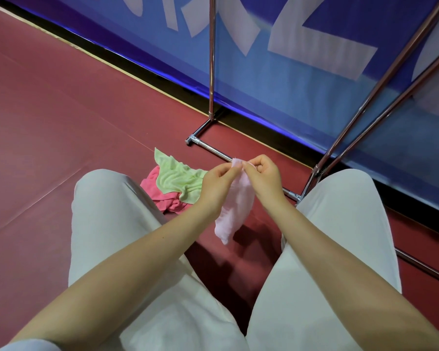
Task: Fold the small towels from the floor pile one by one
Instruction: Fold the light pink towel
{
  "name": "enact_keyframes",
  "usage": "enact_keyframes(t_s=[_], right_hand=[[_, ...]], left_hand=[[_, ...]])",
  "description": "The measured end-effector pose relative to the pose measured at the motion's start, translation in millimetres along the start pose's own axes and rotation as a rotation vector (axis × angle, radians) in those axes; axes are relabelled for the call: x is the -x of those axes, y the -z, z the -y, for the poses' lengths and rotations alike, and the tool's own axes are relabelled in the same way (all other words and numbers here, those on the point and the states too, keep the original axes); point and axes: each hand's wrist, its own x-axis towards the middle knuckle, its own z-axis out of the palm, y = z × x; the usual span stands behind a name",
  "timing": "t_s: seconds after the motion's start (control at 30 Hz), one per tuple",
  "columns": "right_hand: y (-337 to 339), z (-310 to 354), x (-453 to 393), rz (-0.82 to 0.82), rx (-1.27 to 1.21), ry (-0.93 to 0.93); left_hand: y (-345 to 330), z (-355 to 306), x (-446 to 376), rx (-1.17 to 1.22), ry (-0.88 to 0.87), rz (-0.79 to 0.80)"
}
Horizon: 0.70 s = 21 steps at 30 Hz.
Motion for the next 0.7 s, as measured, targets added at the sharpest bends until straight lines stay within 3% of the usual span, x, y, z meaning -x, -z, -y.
enact_keyframes(t_s=[0.3, 0.57, 0.7], right_hand=[[-1, 8, 6, 0.187, -0.082, 0.056], [-8, 2, 11, 0.323, 0.019, 0.104], [-11, -4, 10, 0.385, 0.037, 0.123]], left_hand=[[27, -17, -14, 0.055, -0.083, -0.134], [46, -25, -5, -0.014, -0.171, 0.054], [59, -24, -6, -0.061, -0.233, 0.026]])
